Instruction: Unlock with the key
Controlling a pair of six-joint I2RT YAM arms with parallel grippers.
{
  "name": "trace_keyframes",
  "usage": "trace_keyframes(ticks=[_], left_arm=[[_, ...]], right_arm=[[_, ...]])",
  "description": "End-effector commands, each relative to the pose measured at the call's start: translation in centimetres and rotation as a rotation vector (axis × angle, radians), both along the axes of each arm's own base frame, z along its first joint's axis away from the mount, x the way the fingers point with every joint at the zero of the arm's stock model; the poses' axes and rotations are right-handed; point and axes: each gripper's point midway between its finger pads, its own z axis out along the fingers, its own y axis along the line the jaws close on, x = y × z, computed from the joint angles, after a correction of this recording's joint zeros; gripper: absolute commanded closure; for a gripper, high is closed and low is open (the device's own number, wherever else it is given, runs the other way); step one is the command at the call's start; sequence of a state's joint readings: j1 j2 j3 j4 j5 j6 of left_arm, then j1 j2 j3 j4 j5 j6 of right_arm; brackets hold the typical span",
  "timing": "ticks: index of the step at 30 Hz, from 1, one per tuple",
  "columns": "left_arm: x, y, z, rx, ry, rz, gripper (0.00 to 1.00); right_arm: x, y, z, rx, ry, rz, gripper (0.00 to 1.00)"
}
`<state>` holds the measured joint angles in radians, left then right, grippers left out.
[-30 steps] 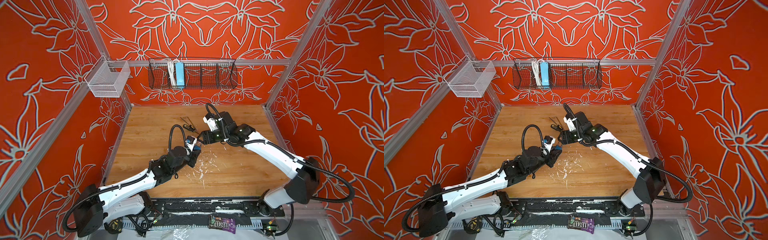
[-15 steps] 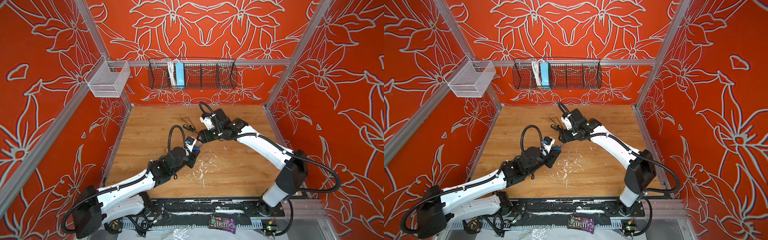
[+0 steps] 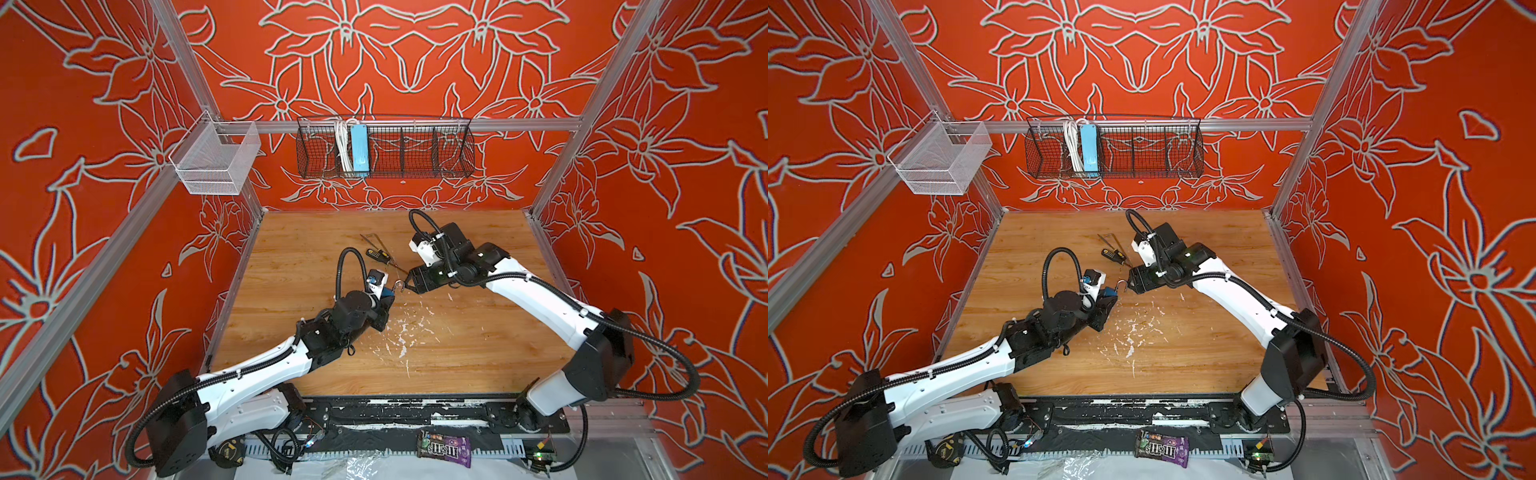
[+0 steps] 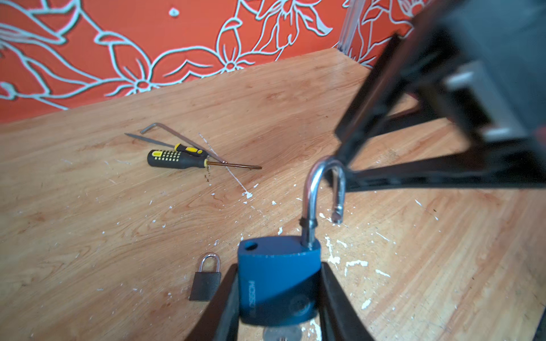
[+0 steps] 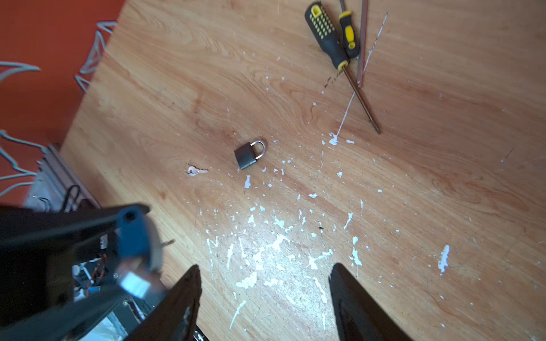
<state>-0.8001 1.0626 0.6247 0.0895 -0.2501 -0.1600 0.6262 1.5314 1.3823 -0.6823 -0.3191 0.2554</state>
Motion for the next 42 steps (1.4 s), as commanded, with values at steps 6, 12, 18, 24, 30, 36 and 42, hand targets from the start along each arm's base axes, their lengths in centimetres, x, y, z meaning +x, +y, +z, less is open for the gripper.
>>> trace_keyframes(ticks=[6, 12, 18, 24, 30, 36, 42], left_arm=[[-0.3, -1.0, 2.5, -0.109, -0.004, -0.081, 1.00], [-1.6, -0.6, 4.4, -0.165, -0.069, -0.122, 1.00], [-1.2, 0.7, 4.8, -0.153, -0.088, -0.058, 1.00], [-0.5, 1.3, 4.4, -0.138, -0.078, -0.009, 1.00], [0.2, 2.0, 3.9, -0.137, -0.052, 0.035, 1.00], [2.0, 3.5, 2.2, -0.111, 0.040, 0.114, 1.00], [5.8, 7.3, -2.0, -0.067, 0.324, 0.315, 1.00]], right_arm=[[0.5, 0.4, 1.5, 0.162, -0.030, -0.011, 0.29], [2.2, 2.2, 1.3, 0.195, -0.013, 0.038, 0.26], [0.7, 4.6, 1.9, 0.314, 0.038, 0.152, 0.26], [-0.3, 4.3, 2.5, 0.350, 0.026, 0.154, 0.24], [-0.7, 3.9, 1.6, 0.344, 0.055, 0.139, 0.24], [-0.1, 3.5, 1.5, 0.331, 0.033, 0.095, 0.23], [0.9, 2.3, -1.8, 0.258, 0.055, -0.055, 0.23]])
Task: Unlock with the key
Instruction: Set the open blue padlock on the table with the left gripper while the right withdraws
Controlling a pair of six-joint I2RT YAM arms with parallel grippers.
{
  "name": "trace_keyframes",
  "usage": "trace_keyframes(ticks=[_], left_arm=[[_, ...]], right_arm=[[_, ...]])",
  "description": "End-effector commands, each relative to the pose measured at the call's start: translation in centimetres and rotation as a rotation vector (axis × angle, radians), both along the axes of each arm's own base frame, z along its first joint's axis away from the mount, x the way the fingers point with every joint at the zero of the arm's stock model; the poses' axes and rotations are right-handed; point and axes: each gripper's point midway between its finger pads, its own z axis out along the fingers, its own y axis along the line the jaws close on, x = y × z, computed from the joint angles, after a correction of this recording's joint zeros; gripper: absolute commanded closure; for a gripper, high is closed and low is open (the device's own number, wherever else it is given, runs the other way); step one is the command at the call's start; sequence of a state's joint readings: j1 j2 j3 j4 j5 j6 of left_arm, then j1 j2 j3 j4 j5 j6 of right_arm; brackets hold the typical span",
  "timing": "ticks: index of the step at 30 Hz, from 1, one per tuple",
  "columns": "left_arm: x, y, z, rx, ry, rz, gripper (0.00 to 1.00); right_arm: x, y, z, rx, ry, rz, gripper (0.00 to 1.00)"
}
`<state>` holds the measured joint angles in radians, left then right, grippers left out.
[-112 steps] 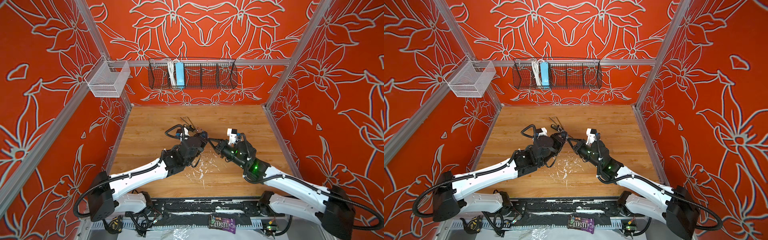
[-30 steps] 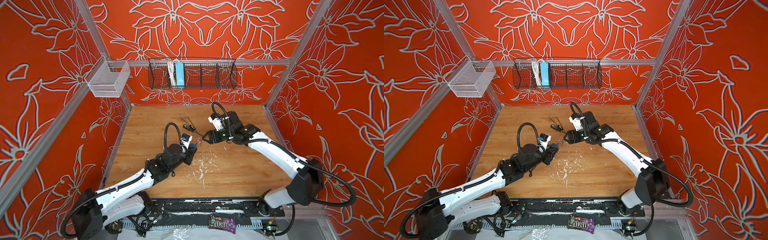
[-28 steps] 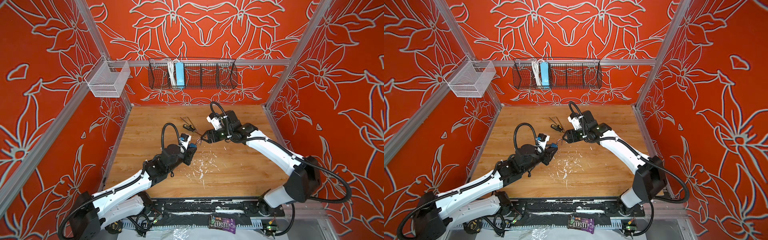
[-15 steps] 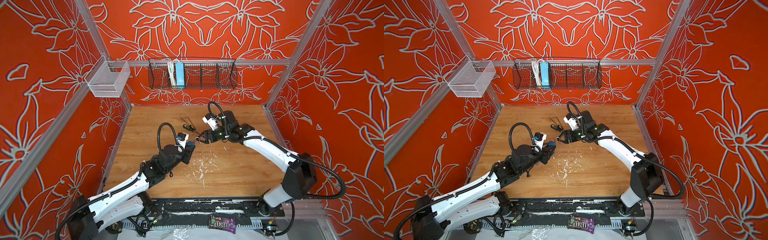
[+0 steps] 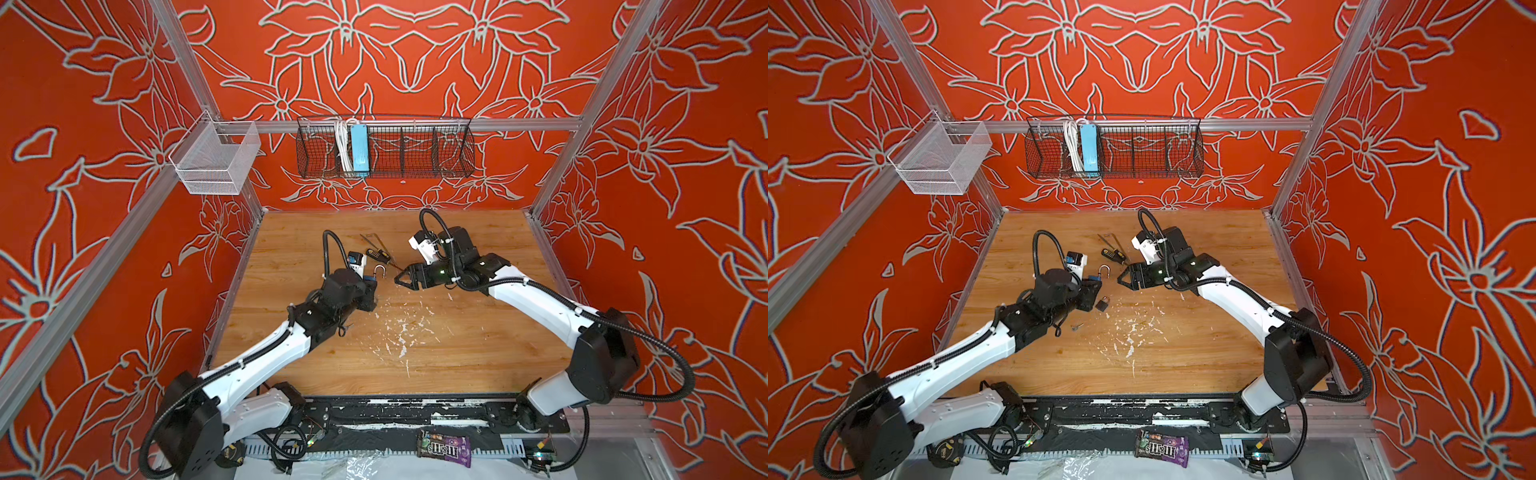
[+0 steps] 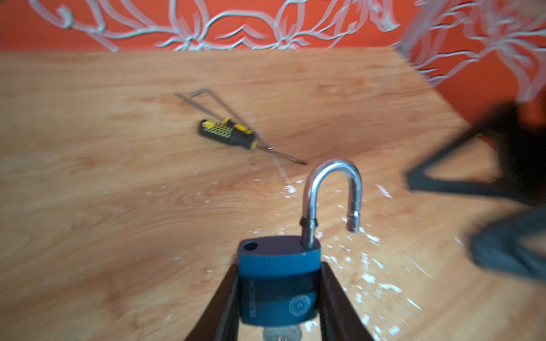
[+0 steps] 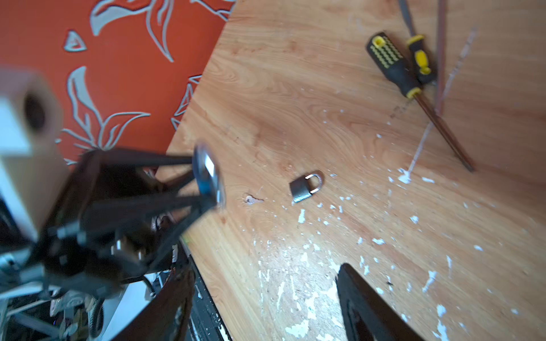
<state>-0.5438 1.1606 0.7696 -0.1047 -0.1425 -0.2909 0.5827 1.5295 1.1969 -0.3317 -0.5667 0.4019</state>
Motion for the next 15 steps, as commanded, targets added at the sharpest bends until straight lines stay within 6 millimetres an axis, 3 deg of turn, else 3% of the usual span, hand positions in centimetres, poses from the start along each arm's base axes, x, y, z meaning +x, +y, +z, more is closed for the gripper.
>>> trace_keyframes(ticks=[1, 9, 15], left_arm=[[1.5, 2.1, -1.5, -0.018, 0.175, 0.113, 1.00], [4.3, 5.5, -7.9, 0.078, 0.464, 0.292, 1.00], [4.3, 6.7, -11.8, 0.142, 0.633, 0.390, 1.00]], right_arm=[[0.4, -0.7, -1.4, -0.048, -0.003, -0.089, 0.23], [-0.9, -0.7, -3.4, -0.138, -0.025, -0.126, 0.21], [-1.6, -0.3, -3.9, -0.214, -0.055, -0.125, 0.20]])
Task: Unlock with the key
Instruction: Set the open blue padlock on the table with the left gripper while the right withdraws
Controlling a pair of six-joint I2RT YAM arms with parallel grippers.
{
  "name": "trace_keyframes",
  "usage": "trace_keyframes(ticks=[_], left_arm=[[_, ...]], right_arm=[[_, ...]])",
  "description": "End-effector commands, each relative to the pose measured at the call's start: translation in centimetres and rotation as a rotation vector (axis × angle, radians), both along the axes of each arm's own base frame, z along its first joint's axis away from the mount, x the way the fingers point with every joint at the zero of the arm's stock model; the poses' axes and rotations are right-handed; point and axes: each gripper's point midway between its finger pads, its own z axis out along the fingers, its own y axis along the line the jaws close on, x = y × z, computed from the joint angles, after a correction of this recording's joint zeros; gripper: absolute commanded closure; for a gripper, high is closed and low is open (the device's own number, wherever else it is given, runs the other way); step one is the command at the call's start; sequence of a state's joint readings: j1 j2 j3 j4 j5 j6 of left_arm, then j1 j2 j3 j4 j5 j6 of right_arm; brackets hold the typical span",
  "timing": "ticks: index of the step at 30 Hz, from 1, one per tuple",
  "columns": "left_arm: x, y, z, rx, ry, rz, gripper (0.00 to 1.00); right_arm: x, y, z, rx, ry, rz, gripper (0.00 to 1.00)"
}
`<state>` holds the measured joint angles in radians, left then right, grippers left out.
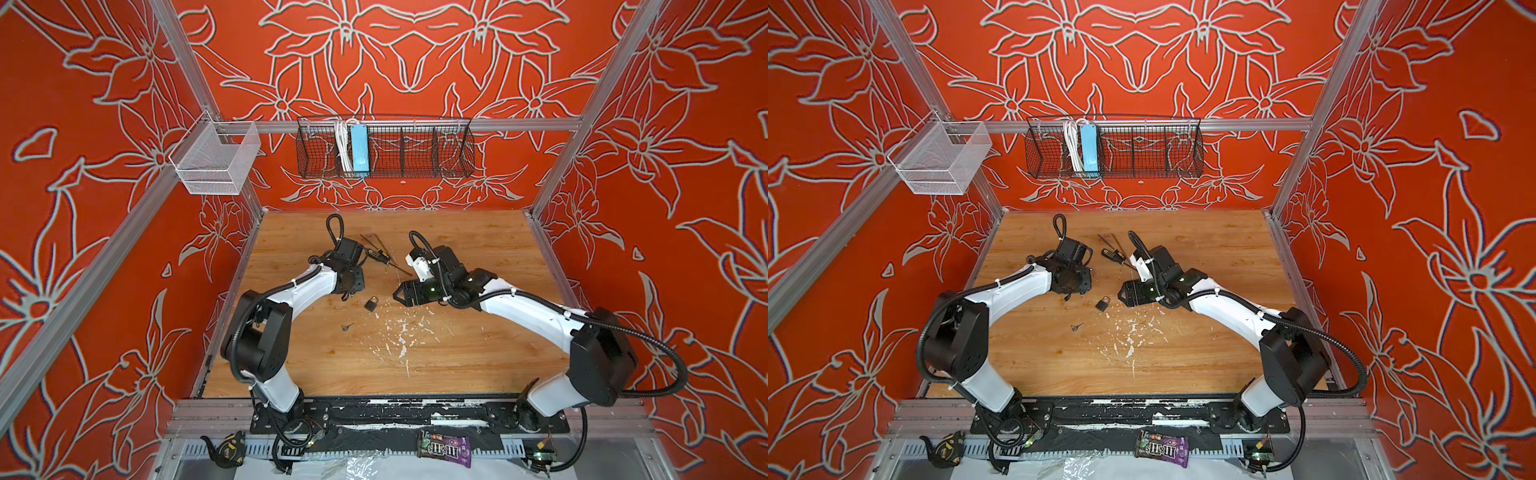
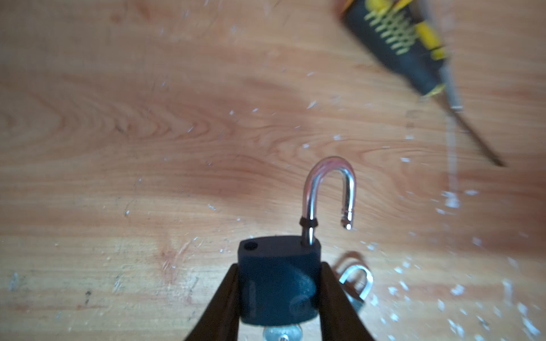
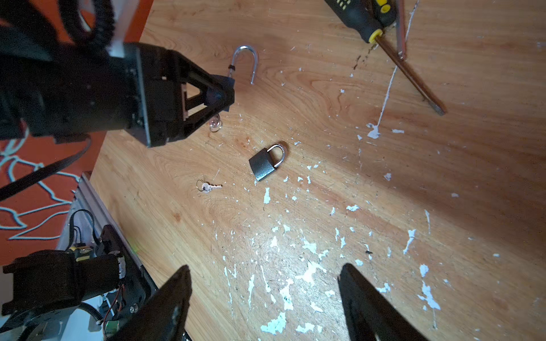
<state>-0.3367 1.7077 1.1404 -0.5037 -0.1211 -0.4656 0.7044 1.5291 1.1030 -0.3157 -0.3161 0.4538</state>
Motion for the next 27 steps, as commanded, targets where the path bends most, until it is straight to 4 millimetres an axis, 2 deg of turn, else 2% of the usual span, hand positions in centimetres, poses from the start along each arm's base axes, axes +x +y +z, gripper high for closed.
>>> trace_keyframes(ticks=[1, 4, 6, 9, 10, 11, 13, 15, 17, 21, 24, 27], left_arm=[[-0.9, 0.9, -1.0, 0.039, 0.099, 0.071, 1.00], [-1.3, 1.5, -2.1, 0.068, 0.135, 0.109, 1.00], [-1.5, 1.2, -2.8, 0.050, 0.151, 0.110, 0.92], [-2.0, 0.6, -3.7, 0.007, 0.184, 0.110, 0.73], [-2.1, 0.5, -3.8, -0.002, 0.189, 0.109, 0.60], [-2.2, 0.6, -3.8, -0.003, 0.190, 0.117, 0.52], [-2.3, 0.7, -3.6, -0.010, 0.189, 0.122, 0.42], [-2.3, 0.7, -3.2, -0.026, 0.184, 0.125, 0.31], [-2.5, 0.7, -2.6, -0.047, 0.172, 0.133, 0.24], [-3.2, 2.0, -0.3, -0.101, 0.104, 0.196, 0.18], [-3.9, 3.5, 1.9, -0.213, 0.022, 0.252, 0.16], [-5.0, 5.8, 3.7, -0.286, -0.041, 0.322, 0.14]], right_arm=[[0.0, -0.5, 0.8, -0.054, -0.054, -0.029, 0.19], [-0.1, -0.4, 0.7, -0.075, -0.062, -0.036, 0.18], [-0.3, -0.1, 0.5, -0.077, -0.052, -0.029, 0.18], [-0.4, 0.1, 0.3, -0.104, -0.062, -0.023, 0.16], [-0.4, 0.2, 0.3, -0.112, -0.071, -0.023, 0.15], [-0.4, 0.2, 0.2, -0.116, -0.072, -0.026, 0.14], [-0.5, 0.5, 0.3, -0.107, -0.067, -0.025, 0.13], [-0.7, 1.1, 0.2, -0.103, -0.067, -0.014, 0.12], [-0.9, 1.6, 0.3, -0.110, -0.068, -0.010, 0.11], [-1.5, 2.8, 0.5, -0.102, -0.083, -0.049, 0.11], [-2.2, 4.5, -0.7, -0.091, -0.051, -0.085, 0.11], [-3.1, 6.8, -2.1, -0.140, -0.050, -0.094, 0.13]])
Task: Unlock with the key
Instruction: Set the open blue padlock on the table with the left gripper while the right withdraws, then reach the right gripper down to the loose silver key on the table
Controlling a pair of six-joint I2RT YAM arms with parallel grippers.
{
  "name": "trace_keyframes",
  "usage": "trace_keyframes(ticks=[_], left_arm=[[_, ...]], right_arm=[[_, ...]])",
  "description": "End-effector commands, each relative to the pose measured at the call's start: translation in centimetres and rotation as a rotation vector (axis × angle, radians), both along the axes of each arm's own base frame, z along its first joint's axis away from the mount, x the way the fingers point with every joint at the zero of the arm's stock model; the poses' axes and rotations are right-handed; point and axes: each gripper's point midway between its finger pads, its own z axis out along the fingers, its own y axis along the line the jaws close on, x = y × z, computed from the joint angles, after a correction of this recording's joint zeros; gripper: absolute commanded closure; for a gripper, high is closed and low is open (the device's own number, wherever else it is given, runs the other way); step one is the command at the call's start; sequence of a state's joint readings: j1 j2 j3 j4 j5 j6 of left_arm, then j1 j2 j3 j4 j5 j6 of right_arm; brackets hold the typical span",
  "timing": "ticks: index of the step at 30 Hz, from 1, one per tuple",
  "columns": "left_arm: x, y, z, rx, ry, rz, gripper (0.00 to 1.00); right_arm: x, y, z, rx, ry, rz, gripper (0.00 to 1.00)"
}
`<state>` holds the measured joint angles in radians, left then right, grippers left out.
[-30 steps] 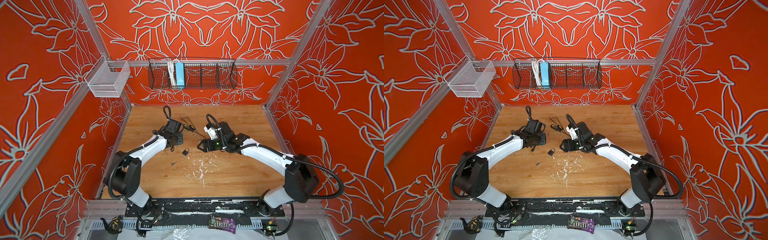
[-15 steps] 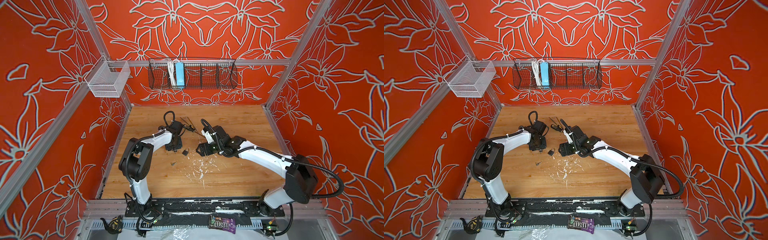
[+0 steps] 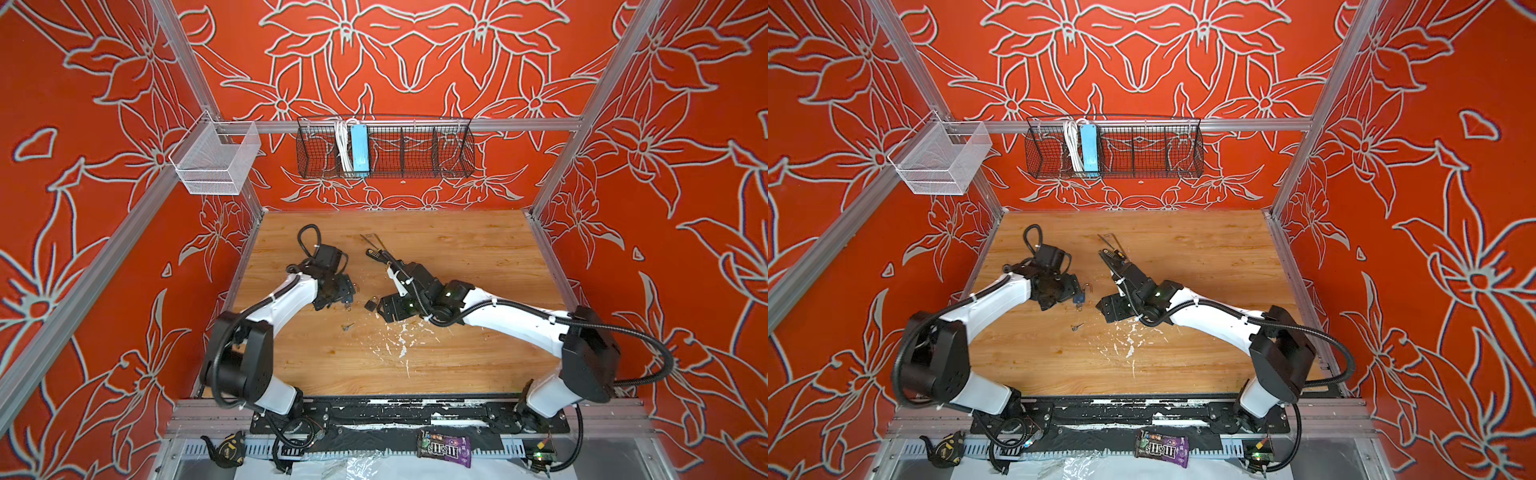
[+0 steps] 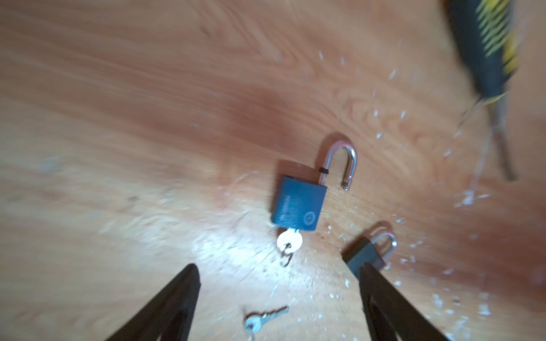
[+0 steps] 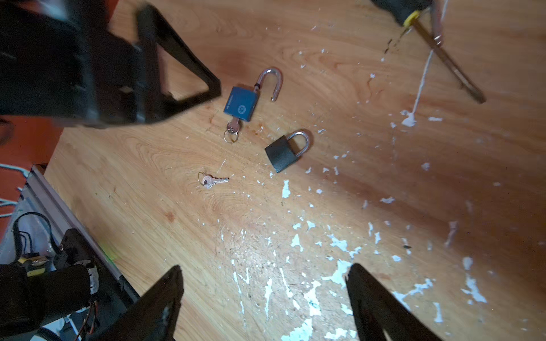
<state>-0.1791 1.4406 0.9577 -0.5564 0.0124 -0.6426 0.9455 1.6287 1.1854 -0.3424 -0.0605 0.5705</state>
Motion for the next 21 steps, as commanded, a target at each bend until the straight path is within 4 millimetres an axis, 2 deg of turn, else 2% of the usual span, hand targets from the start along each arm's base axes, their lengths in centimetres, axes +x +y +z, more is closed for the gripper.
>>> trace_keyframes(ticks=[1, 7, 13, 18, 19, 21], left_arm=[[-0.9, 1.7, 1.8, -0.092, -0.064, 0.086, 0.13], [-3.4, 3.8, 3.8, -0.128, -0.100, 0.145, 0.08], [-5.6, 5.8, 4.4, -0.144, -0.119, 0.237, 0.06], [-6.6, 6.5, 4.6, -0.140, -0.130, 0.275, 0.04], [-6.8, 6.7, 5.3, -0.138, -0.160, 0.281, 0.04], [-7.1, 6.9, 5.5, -0.135, -0.167, 0.298, 0.04]], right_arm=[[0.1, 2.5, -1.0, -0.029, -0.014, -0.082, 0.15], [-0.6, 7.4, -3.5, -0.074, -0.048, -0.063, 0.25], [-0.9, 11.1, -5.8, -0.096, -0.052, 0.042, 0.36], [-0.8, 12.4, -7.2, -0.131, -0.054, 0.104, 0.46], [-0.7, 12.6, -7.4, -0.139, -0.054, 0.114, 0.46], [-0.7, 12.8, -8.0, -0.165, -0.049, 0.132, 0.48]])
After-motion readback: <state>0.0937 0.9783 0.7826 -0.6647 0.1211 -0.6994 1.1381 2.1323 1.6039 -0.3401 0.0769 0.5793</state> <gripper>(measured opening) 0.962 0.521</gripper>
